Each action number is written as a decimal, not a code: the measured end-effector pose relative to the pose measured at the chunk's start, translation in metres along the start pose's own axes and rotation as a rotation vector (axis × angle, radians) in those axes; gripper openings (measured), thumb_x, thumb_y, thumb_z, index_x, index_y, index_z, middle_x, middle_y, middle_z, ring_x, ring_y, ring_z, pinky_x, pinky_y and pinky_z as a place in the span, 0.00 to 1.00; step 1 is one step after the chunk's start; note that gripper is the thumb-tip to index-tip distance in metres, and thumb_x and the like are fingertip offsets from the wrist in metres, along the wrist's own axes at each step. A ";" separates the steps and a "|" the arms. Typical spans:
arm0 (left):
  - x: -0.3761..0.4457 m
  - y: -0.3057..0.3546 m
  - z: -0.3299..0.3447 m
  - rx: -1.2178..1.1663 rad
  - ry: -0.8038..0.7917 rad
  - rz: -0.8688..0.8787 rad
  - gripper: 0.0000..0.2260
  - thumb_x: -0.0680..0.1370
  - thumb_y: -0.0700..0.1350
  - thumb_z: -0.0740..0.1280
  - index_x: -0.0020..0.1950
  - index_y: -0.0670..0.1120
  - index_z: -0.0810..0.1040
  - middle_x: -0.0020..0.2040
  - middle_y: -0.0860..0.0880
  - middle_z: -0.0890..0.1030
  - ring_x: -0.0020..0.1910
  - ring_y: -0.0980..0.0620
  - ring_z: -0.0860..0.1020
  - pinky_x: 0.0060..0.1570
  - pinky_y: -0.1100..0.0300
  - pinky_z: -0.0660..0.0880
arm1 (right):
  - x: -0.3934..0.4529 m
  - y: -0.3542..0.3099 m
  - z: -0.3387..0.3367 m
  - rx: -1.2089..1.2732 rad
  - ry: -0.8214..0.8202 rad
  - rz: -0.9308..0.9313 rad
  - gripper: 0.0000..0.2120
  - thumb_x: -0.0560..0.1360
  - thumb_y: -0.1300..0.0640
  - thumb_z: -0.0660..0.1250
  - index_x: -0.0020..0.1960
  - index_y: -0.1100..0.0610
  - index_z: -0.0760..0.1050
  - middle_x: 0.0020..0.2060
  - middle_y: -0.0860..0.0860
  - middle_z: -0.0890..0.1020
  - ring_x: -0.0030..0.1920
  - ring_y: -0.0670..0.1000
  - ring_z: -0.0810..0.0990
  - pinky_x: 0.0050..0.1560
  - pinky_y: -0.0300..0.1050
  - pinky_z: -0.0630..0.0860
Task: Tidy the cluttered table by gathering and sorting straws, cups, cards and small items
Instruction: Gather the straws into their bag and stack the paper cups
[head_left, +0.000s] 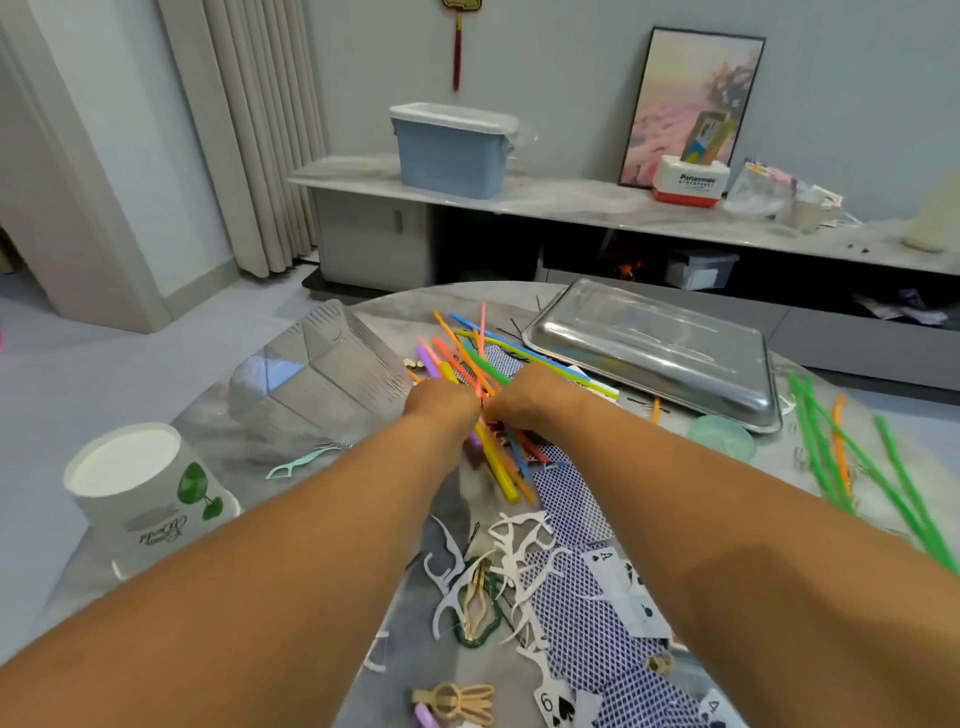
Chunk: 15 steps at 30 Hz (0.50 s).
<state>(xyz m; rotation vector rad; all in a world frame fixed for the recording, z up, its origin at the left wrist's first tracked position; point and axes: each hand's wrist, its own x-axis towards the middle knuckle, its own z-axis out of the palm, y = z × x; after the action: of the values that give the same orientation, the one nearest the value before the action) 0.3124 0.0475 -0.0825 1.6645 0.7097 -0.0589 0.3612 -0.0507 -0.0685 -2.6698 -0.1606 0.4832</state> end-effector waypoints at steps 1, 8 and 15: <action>0.000 0.002 0.001 -0.078 -0.025 -0.018 0.16 0.83 0.37 0.58 0.70 0.34 0.72 0.56 0.33 0.79 0.53 0.36 0.81 0.53 0.52 0.78 | -0.001 -0.002 0.002 0.008 -0.024 -0.009 0.12 0.76 0.55 0.67 0.36 0.57 0.72 0.33 0.53 0.75 0.35 0.53 0.76 0.36 0.44 0.74; -0.007 0.001 0.005 -0.350 -0.102 -0.159 0.13 0.84 0.46 0.61 0.62 0.41 0.80 0.55 0.39 0.82 0.51 0.42 0.81 0.61 0.44 0.78 | -0.035 -0.020 0.008 -0.114 -0.176 -0.130 0.12 0.82 0.56 0.60 0.46 0.61 0.78 0.48 0.60 0.81 0.53 0.59 0.81 0.49 0.49 0.76; -0.021 -0.003 0.004 -0.277 -0.334 -0.281 0.06 0.82 0.43 0.67 0.51 0.42 0.80 0.47 0.41 0.81 0.44 0.43 0.79 0.52 0.49 0.79 | -0.067 -0.008 0.006 -0.022 -0.355 -0.036 0.11 0.81 0.58 0.59 0.55 0.62 0.78 0.41 0.60 0.80 0.35 0.54 0.80 0.36 0.42 0.74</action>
<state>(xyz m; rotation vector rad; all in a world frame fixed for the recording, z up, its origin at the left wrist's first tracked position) 0.2958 0.0355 -0.0773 1.2437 0.6575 -0.4108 0.2959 -0.0538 -0.0494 -2.5742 -0.3175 0.9448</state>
